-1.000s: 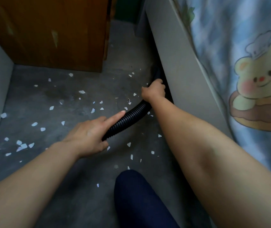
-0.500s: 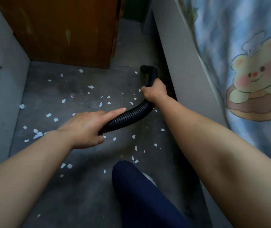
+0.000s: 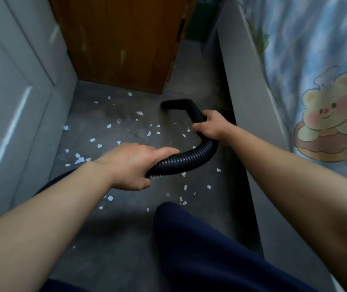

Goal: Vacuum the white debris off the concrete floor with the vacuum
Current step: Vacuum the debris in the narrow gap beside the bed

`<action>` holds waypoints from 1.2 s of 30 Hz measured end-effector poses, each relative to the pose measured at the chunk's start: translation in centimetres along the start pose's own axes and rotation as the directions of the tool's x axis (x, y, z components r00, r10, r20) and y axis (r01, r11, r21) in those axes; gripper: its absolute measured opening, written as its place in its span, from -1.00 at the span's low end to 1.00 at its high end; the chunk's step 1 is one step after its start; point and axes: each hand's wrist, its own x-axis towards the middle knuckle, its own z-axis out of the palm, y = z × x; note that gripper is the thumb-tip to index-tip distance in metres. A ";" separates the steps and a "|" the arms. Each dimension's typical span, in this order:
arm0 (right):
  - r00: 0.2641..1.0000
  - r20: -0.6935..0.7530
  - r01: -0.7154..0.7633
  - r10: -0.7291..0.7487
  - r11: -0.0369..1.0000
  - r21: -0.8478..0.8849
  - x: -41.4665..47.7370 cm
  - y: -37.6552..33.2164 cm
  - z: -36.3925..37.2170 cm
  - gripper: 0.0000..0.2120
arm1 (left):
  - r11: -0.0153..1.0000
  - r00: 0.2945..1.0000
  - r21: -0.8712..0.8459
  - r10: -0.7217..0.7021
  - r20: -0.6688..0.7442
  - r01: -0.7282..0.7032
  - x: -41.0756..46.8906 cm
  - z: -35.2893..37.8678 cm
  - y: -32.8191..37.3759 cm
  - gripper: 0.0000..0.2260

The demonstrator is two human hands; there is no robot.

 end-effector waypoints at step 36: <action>0.871 0.468 0.209 -0.146 0.974 -0.086 4.2 -15.5 5.5 -0.59 | 0.710 0.786 -0.347 -0.595 0.168 0.612 -4.3 -5.6 6.1 -0.51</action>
